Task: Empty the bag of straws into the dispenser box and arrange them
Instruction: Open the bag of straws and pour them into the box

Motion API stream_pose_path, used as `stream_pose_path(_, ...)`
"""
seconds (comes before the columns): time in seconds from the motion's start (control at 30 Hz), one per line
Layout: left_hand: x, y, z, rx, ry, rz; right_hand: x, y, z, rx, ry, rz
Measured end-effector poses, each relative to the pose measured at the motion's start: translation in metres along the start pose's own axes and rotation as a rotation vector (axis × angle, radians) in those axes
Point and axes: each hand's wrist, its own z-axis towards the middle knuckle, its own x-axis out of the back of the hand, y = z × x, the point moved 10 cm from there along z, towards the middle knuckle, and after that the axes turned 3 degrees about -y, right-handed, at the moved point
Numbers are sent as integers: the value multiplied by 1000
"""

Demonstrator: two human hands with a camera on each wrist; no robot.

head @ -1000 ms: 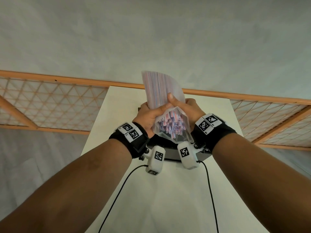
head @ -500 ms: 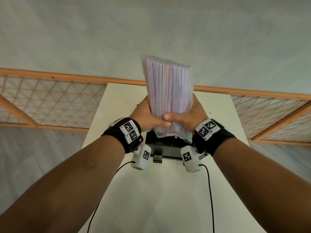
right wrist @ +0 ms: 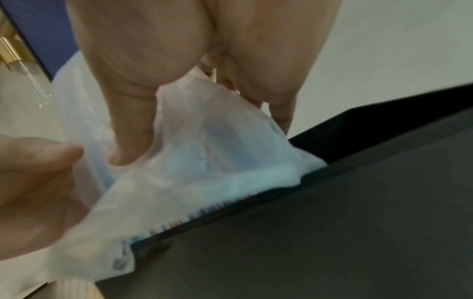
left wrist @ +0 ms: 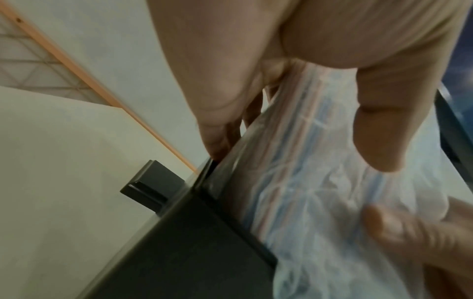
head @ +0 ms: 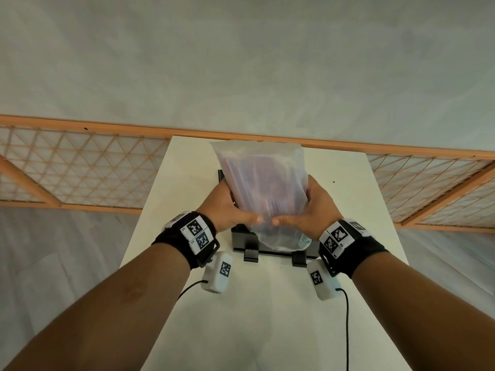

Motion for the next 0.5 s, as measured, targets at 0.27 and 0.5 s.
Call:
stream_pose_path(0.27,5,19,-20,23,79,126,5,-9,-13,-30,12,-155)
stream_pose_path(0.5,8,68,-40,-258,-25,-193,20,-36,-32,125,30,156)
